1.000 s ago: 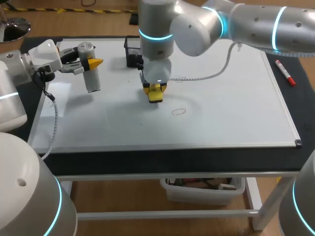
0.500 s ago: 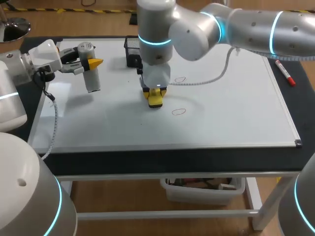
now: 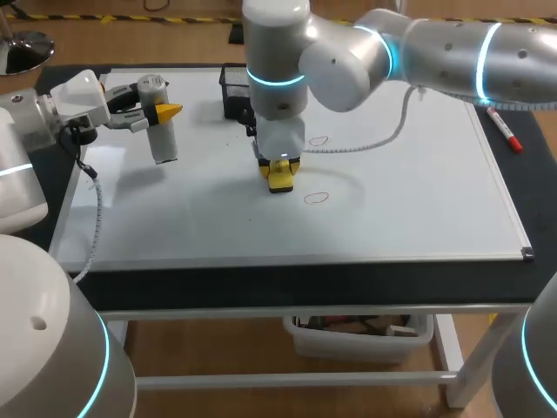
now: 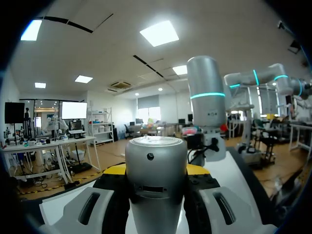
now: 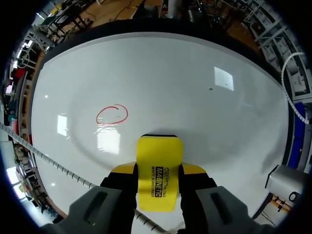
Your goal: Pick up the inspection probe, press it on each red-marked spot on the whiteboard one by one, put down the probe, pick up the eraser, and wipe off all the red marks.
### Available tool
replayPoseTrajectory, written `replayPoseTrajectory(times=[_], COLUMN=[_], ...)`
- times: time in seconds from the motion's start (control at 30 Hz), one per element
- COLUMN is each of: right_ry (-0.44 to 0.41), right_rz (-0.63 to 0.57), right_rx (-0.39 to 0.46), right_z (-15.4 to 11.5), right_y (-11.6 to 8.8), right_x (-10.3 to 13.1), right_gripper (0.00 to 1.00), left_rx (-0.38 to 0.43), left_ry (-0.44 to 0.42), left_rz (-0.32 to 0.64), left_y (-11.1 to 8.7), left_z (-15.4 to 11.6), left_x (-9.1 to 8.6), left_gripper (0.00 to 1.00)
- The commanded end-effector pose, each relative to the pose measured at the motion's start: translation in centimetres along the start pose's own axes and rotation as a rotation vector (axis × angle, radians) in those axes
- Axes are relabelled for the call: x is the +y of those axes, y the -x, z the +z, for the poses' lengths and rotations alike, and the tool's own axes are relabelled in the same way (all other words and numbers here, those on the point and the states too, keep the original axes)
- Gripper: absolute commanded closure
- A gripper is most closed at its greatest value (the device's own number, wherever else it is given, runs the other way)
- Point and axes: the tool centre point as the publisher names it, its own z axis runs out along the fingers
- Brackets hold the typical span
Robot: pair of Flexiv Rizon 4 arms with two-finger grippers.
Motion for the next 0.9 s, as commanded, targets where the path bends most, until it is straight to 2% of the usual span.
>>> replayPoseTrajectory(times=[0.03,0.6,0.9], right_ry=[0.002,0.007,0.016], right_rz=[-0.001,0.040,0.015], right_rx=[0.005,0.027,0.024], right_z=[0.0,0.3,-1.6], right_y=[-0.9,-4.1,-5.3], right_x=[0.0,-0.3,-0.8], right_gripper=[1.00,1.00,1.00], left_rx=[-0.002,-0.002,-0.002], left_ry=[-0.004,-0.004,-0.004], left_rz=[0.003,0.003,0.003], left_y=[0.0,0.0,0.0], left_z=[0.1,0.1,0.1], left_x=[0.0,0.0,0.0], left_gripper=[1.00,1.00,1.00])
